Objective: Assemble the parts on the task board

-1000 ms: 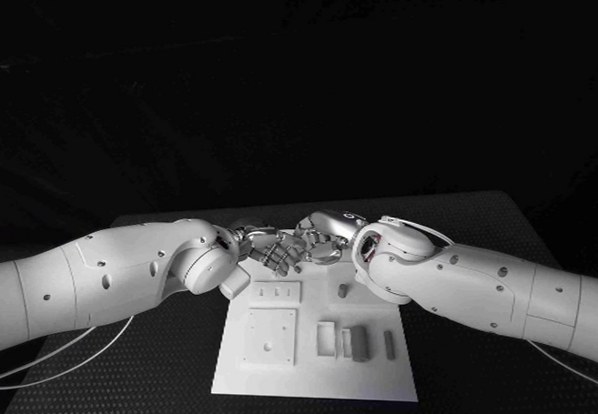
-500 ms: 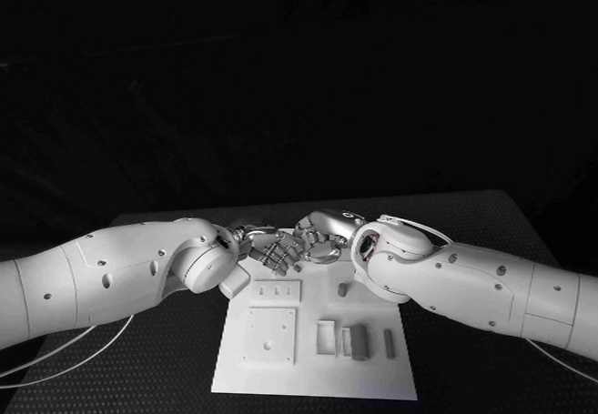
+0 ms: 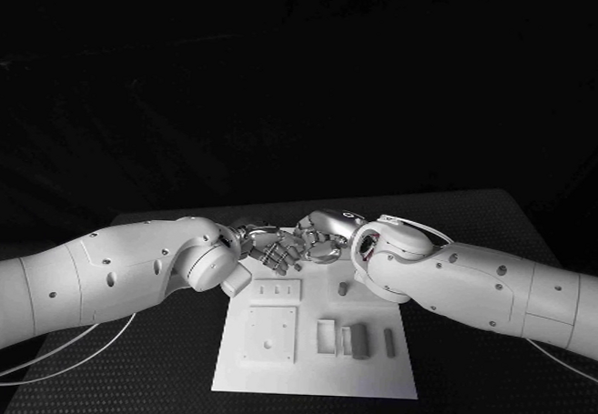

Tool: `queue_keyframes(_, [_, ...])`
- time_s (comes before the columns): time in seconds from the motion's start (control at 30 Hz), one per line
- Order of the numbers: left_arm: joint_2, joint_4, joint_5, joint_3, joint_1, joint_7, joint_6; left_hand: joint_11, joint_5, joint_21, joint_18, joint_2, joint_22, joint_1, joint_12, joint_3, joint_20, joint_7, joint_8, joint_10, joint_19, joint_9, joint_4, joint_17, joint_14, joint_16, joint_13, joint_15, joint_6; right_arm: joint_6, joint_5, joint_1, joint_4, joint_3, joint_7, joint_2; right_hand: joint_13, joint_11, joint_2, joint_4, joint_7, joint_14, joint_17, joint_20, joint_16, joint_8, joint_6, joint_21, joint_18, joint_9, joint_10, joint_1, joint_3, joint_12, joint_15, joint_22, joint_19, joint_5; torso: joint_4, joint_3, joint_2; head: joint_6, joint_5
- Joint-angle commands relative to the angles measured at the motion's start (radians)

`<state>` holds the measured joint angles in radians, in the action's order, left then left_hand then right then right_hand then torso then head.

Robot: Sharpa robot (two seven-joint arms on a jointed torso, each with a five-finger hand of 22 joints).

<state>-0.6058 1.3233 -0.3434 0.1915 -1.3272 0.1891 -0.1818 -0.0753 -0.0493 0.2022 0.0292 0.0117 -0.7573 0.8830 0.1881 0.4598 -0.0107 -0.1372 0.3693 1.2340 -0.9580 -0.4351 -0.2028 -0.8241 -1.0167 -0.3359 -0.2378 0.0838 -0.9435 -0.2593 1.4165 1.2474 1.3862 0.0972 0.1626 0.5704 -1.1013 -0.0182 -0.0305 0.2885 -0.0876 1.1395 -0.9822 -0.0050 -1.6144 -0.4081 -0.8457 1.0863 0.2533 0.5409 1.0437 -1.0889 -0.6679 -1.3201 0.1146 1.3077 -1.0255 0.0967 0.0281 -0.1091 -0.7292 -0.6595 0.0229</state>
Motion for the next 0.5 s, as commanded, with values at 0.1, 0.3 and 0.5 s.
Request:
queue_keyframes(0.1, [0.014, 0.002, -0.007, -0.003, -0.002, -0.005, -0.011, 0.000, -0.001, -0.003, 0.012, 0.004, -0.003, -0.022, -0.005, -0.010, -0.006, 0.001, -0.006, 0.009, -0.003, 0.002, 0.005, -0.005, -0.008, 0.004, -0.004, -0.003, -0.010, 0.025, 0.011, -0.002, 0.020, 0.000, -0.043, -0.015, 0.001, -0.011, 0.002, 0.004, 0.011, 0.003, 0.001, -0.008, -0.004, -0.003, -0.215, 0.006, 0.008, 0.002, -0.020, 0.000, -0.002, 0.002, 0.007, 0.015, -0.003, -0.001, -0.0002, -0.0002, 0.000, -0.002, 0.001])
queue_keyframes(0.3, [0.018, 0.004, -0.021, -0.003, -0.002, 0.007, -0.013, 0.006, -0.001, -0.005, 0.008, 0.015, -0.006, -0.038, -0.003, -0.015, -0.011, 0.008, -0.002, 0.024, -0.004, 0.002, -0.001, -0.016, -0.021, 0.003, -0.011, -0.010, -0.025, 0.028, 0.016, -0.002, 0.017, 0.000, -0.037, -0.017, 0.001, -0.011, 0.002, 0.004, 0.011, 0.003, 0.000, -0.008, -0.004, -0.003, -0.215, 0.006, 0.008, 0.002, -0.020, 0.000, -0.002, 0.002, 0.007, 0.015, -0.003, -0.001, 0.0002, 0.0003, 0.000, -0.002, 0.002])
queue_keyframes(0.5, [0.018, 0.006, -0.033, -0.003, -0.002, 0.017, -0.015, 0.015, -0.001, -0.005, 0.005, 0.026, -0.011, -0.043, 0.001, -0.011, -0.017, 0.016, 0.003, 0.042, -0.008, 0.001, -0.009, -0.028, -0.033, 0.001, -0.022, -0.016, -0.043, 0.030, 0.019, -0.002, 0.016, 0.001, -0.033, -0.018, 0.001, -0.011, 0.002, 0.004, 0.011, 0.004, 0.000, -0.008, -0.004, -0.003, -0.215, 0.006, 0.008, 0.002, -0.019, -0.001, -0.002, 0.002, 0.007, 0.014, -0.003, -0.001, 0.0004, 0.0001, 0.000, -0.004, 0.003])
